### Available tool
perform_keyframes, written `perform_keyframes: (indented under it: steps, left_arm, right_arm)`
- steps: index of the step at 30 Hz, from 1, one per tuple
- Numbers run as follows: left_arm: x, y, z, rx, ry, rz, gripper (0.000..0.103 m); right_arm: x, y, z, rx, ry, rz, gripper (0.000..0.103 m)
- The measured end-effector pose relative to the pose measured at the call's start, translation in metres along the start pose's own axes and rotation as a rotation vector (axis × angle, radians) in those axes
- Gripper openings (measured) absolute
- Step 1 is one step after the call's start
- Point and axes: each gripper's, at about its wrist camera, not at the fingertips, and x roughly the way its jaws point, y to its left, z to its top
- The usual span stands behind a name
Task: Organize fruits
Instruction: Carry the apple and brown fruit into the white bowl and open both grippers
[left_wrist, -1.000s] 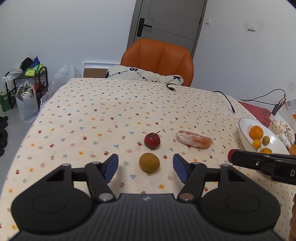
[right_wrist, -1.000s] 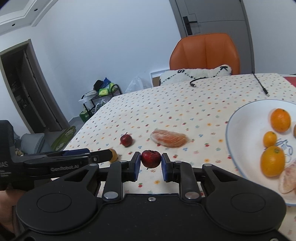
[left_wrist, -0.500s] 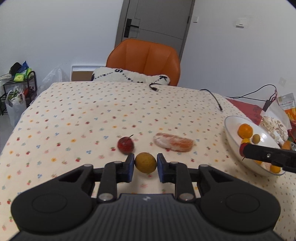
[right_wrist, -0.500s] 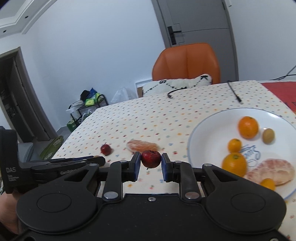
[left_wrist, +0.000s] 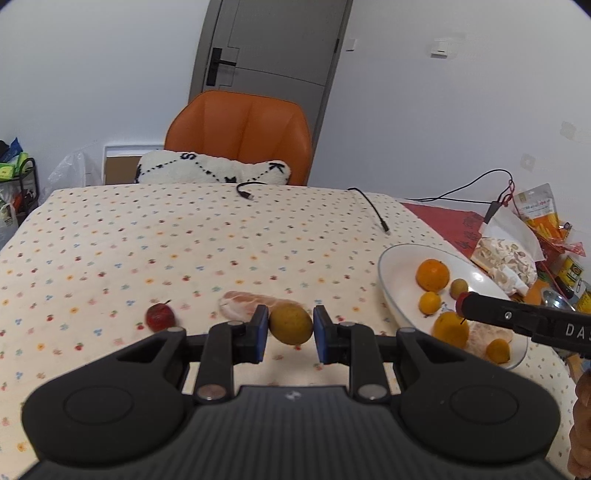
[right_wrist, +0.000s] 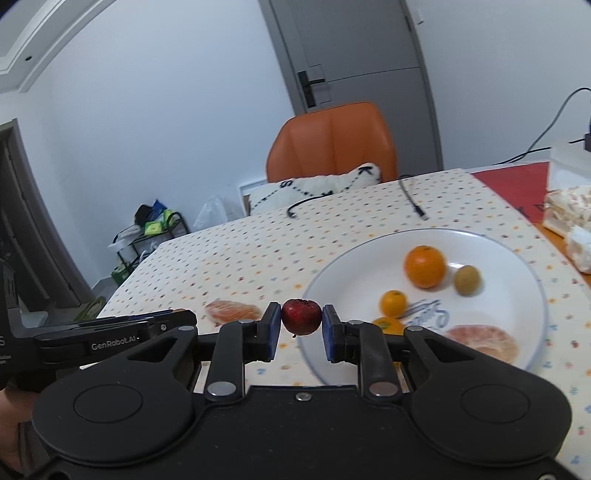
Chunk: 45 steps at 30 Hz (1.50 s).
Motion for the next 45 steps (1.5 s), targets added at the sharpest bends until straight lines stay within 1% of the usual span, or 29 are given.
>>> perform_keyframes:
  steps: [17, 25, 31, 37, 42, 44, 45]
  left_arm:
    - [0.013, -0.051, 0.019, 0.049, -0.028, -0.091, 0.024]
    - [0.020, -0.071, 0.025, 0.062, -0.028, -0.132, 0.024]
    - [0.027, -0.084, 0.026, 0.075, -0.013, -0.158, 0.024]
    - [0.036, -0.094, 0.029, 0.077, -0.003, -0.171, 0.024]
    - [0.043, -0.100, 0.028, 0.077, 0.018, -0.174, 0.025]
    - [0.043, -0.100, 0.027, 0.081, 0.022, -0.162, 0.028]
    - [0.043, -0.100, 0.027, 0.083, 0.024, -0.158, 0.028]
  right_arm:
    - [-0.012, -0.045, 0.003, 0.050, -0.031, -0.101, 0.022]
    - [-0.012, -0.058, 0.006, 0.073, -0.038, -0.132, 0.022]
    - [-0.009, -0.059, 0.014, 0.078, -0.053, -0.135, 0.022]
    - [-0.004, -0.059, 0.016, 0.071, -0.049, -0.132, 0.022]
    - [0.000, -0.059, 0.015, 0.071, -0.039, -0.131, 0.022]
    - [0.001, -0.060, 0.014, 0.071, -0.036, -0.132, 0.022]
    - [0.002, -0.060, 0.013, 0.072, -0.034, -0.133, 0.023]
